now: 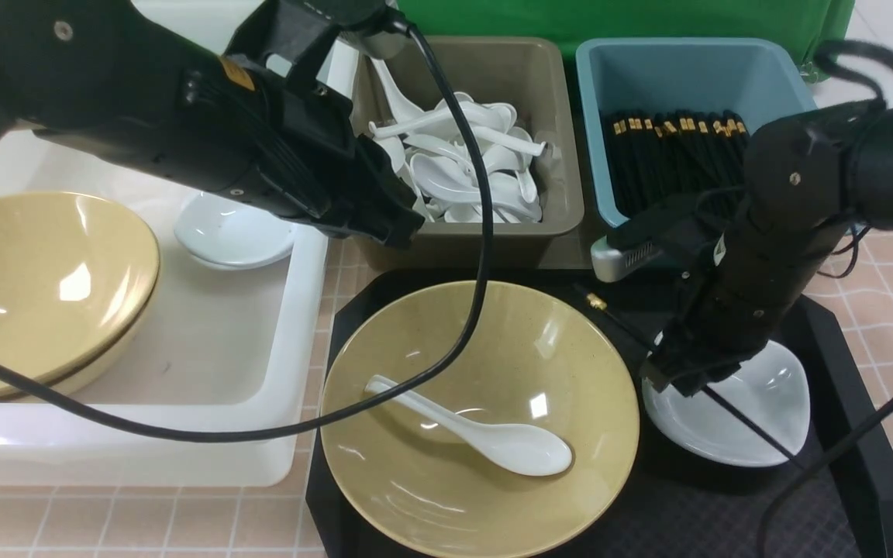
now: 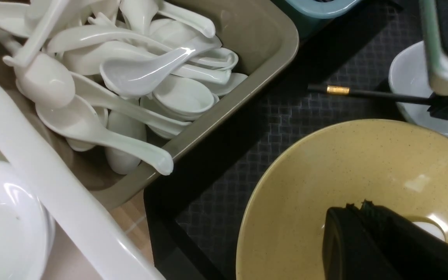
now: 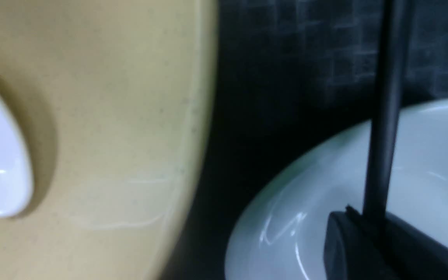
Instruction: On brown table put chopsticks spoon bowls plates into blue grey white boxes.
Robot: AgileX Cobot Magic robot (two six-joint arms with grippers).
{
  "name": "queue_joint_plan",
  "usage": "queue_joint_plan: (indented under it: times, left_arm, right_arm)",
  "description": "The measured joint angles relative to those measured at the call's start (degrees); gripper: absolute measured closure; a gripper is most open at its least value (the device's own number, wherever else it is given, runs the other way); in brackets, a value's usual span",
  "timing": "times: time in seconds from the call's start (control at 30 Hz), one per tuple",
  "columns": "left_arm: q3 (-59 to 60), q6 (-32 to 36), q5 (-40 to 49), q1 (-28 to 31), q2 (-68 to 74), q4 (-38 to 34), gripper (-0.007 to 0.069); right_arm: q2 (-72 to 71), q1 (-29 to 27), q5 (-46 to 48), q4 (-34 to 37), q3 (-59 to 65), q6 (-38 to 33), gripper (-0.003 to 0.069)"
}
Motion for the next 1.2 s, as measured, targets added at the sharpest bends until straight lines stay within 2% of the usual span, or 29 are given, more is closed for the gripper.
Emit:
queue_joint_plan:
  times: [0.23, 0.4, 0.63, 0.83, 1.0, 1.03, 1.07, 1.1, 1.2]
  left_arm:
    - [0.0, -0.2, -2.1, 0.0, 0.1, -0.3, 0.0620]
    - [-1.9, -1.5, -8.3, 0.0, 4.6, -3.3, 0.0620]
    - [-15.6, 1.0, -9.8, 0.0, 14.3, -6.0, 0.0620]
    - [-24.2, 2.1, -10.3, 0.0, 16.8, -6.4, 0.0620]
    - [-25.1, 2.4, -8.5, 0.0, 16.7, -6.1, 0.0620]
    - [-25.1, 2.6, -6.3, 0.0, 16.5, -5.1, 0.0620]
    - [-25.1, 2.7, -6.3, 0.0, 16.5, -5.1, 0.0620]
    - [-25.1, 2.9, -4.2, 0.0, 15.9, -4.3, 0.0620]
    - [-25.1, 3.0, -2.3, 0.0, 14.1, -3.7, 0.0620]
  right_arm:
    - [-6.7, -0.5, -0.1, -0.5, -1.6, 0.0, 0.0573]
    - [-7.2, -4.5, -6.6, -0.8, -10.0, 0.7, 0.0573]
    - [1.0, -9.9, -20.4, -1.0, -22.5, 9.9, 0.0573]
    - [10.9, -12.6, -23.5, -1.0, -33.0, 14.8, 0.0560]
    - [18.4, -13.8, -20.4, -1.0, -39.2, 16.1, 0.0469]
    - [20.2, -14.0, -16.9, -1.0, -40.8, 16.4, 0.0406]
    - [20.5, -14.0, -16.5, -1.0, -40.9, 16.4, 0.0389]
    - [21.4, -14.0, -12.8, -1.0, -41.7, 16.5, 0.0325]
    - [21.2, -13.9, -7.7, -0.7, -41.9, 15.2, 0.0236]
